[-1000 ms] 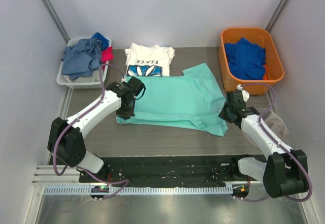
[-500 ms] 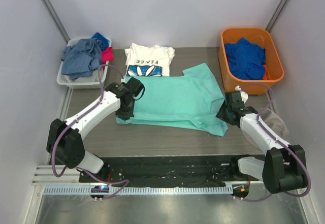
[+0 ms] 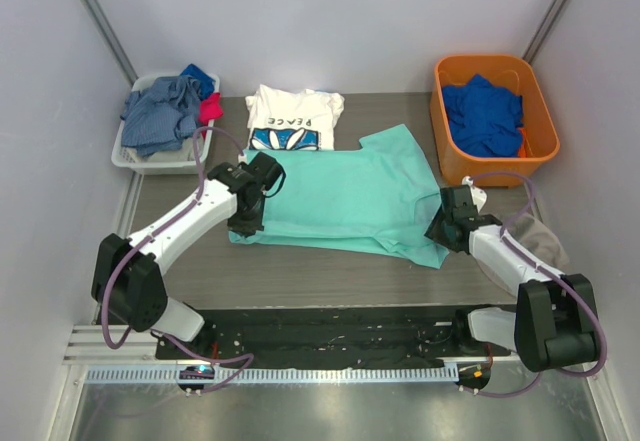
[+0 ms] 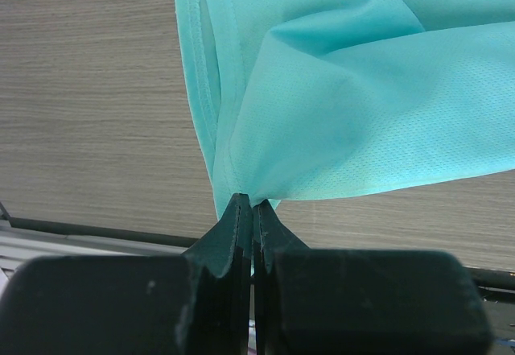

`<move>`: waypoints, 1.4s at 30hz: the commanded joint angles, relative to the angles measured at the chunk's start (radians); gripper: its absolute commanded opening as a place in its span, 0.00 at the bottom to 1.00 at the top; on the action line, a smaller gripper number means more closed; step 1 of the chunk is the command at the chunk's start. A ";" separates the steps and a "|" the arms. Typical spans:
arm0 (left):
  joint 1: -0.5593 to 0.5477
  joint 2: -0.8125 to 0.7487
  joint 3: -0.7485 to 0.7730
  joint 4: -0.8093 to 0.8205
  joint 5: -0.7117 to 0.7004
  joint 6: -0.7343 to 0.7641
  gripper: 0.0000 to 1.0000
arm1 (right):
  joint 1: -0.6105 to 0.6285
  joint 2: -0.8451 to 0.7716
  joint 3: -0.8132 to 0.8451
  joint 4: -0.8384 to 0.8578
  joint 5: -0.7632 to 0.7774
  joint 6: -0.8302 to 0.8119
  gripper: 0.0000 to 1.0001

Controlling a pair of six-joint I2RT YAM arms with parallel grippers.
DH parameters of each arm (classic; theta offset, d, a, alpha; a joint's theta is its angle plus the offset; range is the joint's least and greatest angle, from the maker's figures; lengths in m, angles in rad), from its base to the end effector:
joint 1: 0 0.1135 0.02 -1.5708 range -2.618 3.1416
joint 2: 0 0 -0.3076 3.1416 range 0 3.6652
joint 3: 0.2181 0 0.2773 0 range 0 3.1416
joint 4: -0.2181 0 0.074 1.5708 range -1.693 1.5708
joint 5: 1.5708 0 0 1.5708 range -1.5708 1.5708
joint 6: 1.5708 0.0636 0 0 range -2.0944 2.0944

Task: Fold and stack the t-shirts
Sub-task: Flatten the tshirt out

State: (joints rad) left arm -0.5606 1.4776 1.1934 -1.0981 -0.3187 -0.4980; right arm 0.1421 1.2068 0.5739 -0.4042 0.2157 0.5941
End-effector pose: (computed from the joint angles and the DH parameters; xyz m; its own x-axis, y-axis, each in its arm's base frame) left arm 0.2590 -0.1390 0.2694 -0.9483 0.0598 -0.3116 0.0025 0.9835 0.1809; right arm 0.2331 0.0196 0.1720 -0.7233 0.4489 -0.5247 0.4518 0.8823 0.1321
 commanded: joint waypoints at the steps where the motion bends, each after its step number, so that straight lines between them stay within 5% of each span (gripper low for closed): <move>1: 0.007 -0.023 0.006 -0.020 -0.008 -0.010 0.00 | -0.019 -0.010 -0.019 0.067 0.016 0.010 0.46; 22: 0.007 -0.017 0.032 -0.037 0.006 -0.017 0.00 | -0.170 -0.145 -0.098 0.162 -0.252 0.004 0.43; 42: 0.007 -0.019 0.038 -0.043 0.007 -0.017 0.00 | -0.208 -0.124 -0.129 0.166 -0.297 0.007 0.43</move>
State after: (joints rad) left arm -0.5606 1.4776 1.1946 -1.1210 -0.3134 -0.5152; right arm -0.0559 1.0760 0.4450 -0.2687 -0.0673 0.5972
